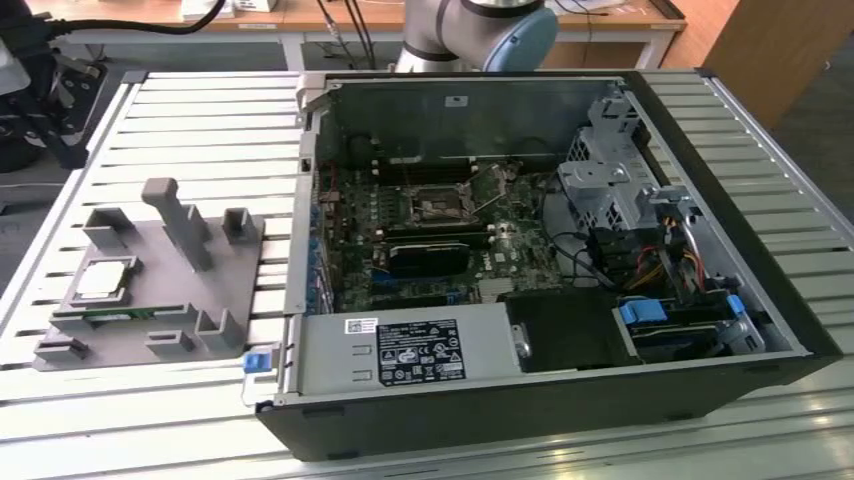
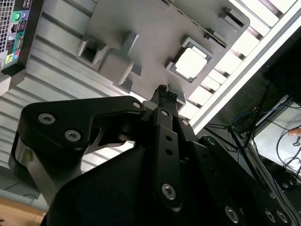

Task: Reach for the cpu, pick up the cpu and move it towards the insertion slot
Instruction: 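Reach for the cpu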

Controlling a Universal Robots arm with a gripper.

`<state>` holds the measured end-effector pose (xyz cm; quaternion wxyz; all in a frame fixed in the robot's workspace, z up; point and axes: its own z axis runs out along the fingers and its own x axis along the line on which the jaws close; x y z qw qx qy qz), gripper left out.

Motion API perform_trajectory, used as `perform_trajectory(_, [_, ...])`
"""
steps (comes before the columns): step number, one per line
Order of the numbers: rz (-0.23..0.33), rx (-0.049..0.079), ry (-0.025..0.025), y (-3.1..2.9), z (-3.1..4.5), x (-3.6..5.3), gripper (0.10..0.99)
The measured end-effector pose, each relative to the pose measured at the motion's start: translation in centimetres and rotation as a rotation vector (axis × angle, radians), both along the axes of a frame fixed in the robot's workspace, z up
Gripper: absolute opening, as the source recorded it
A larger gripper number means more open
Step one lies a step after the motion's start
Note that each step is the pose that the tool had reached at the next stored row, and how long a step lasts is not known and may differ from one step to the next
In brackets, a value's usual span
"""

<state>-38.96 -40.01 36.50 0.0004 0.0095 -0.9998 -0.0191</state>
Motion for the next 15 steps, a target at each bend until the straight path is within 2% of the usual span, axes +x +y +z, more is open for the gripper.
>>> perform_trajectory(4, [0.0,0.0,0.0,-0.13,0.0,-0.68,0.106])
perform_trajectory(8, [0.0,0.0,0.0001,-0.4,-0.03,-1.86,0.106])
perform_trajectory(13, [0.0,0.0,0.0,-1.11,-0.18,-3.32,0.106])
perform_trajectory(15, [0.001,0.0,-0.0003,-1.38,-0.32,-3.48,0.106])
